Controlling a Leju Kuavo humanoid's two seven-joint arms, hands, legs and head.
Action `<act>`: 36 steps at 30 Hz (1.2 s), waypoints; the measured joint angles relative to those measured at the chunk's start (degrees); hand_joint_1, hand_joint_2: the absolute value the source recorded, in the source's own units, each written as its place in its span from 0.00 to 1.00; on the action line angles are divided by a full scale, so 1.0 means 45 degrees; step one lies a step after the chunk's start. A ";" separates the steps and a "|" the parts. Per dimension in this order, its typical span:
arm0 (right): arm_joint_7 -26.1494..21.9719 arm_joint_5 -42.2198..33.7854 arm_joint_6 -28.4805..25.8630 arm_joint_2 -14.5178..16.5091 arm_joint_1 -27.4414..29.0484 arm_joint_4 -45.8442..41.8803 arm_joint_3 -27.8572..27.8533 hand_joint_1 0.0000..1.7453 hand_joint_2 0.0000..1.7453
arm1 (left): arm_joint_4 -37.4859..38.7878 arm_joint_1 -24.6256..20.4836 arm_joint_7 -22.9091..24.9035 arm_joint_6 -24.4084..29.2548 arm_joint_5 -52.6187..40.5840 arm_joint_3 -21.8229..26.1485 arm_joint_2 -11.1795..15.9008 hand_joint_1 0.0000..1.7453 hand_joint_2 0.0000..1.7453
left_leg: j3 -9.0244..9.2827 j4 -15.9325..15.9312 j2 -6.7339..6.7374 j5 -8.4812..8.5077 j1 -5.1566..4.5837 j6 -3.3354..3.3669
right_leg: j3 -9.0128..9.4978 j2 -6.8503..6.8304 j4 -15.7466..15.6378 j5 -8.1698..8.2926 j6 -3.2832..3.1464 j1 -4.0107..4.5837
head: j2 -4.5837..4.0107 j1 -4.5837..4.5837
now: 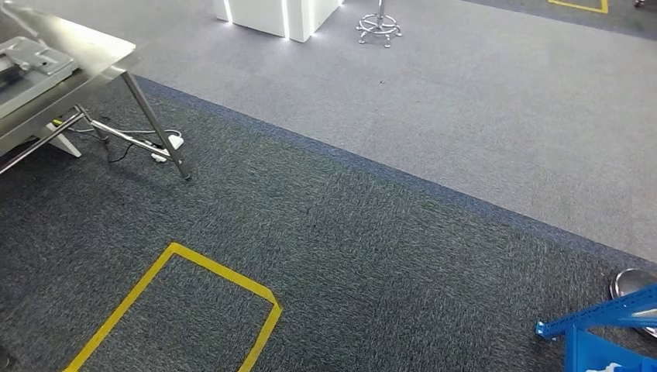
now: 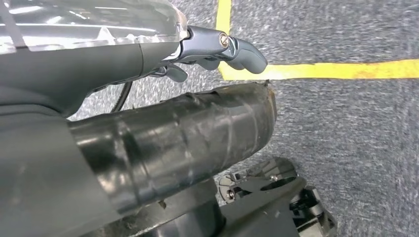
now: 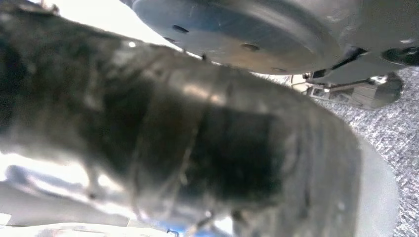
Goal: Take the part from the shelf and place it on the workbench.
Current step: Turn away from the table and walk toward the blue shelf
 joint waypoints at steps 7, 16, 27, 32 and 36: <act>0.0034 0.0052 0.0035 0.0028 0.0005 0.0000 0.0000 0.00 0.00 | 0.0000 -0.0030 0.0034 0.0018 -0.0006 0.0016 0.0005 0.00 0.00 | -0.0833 0.2255 -0.0968 -0.1437 0.0135 -0.0382 | 0.0014 0.0855 -0.0199 0.0141 -0.0440 -0.0054 | 0.0000 -0.0019; 0.0041 0.0124 0.0116 0.0037 -0.0019 0.0000 0.0000 0.00 0.00 | 0.0000 0.0016 0.0016 -0.0016 -0.0010 0.0090 0.0039 0.00 0.00 | -0.0327 0.0350 -0.2193 0.0085 0.0231 -0.0274 | -0.0171 0.2265 0.0082 0.0133 -0.0165 -0.0056 | 0.0000 -0.0018; 0.0162 0.0454 0.0231 0.0033 0.0014 0.0000 0.0084 0.00 0.00 | 0.0000 0.0001 -0.0057 -0.0163 -0.0063 0.0090 0.0030 0.00 0.00 | -0.0273 0.0049 -0.0383 0.0284 0.0194 0.0180 | -0.1161 0.0724 0.2269 -0.0686 0.0257 -0.0161 | 0.0000 0.0035; 0.0175 0.0506 0.0240 0.0032 -0.0014 0.0000 0.0170 0.00 0.00 | 0.0000 -0.0066 -0.0087 -0.0171 -0.0058 0.0091 0.0035 0.00 0.00 | -0.0132 0.0109 0.0178 0.0125 0.0073 -0.0138 | -0.0021 0.0131 -0.0029 0.0038 -0.0033 0.0025 | 0.0000 0.0024; 0.0174 0.0509 0.0238 0.0028 -0.0015 0.0000 0.0201 0.00 0.00 | 0.0000 -0.0104 -0.0137 -0.0171 -0.0047 0.0091 0.0038 0.00 0.00 | -0.0461 0.1053 -0.0545 -0.0593 0.0172 -0.0404 | 0.0024 0.0624 -0.0173 0.0174 -0.0330 -0.0097 | 0.0000 0.0021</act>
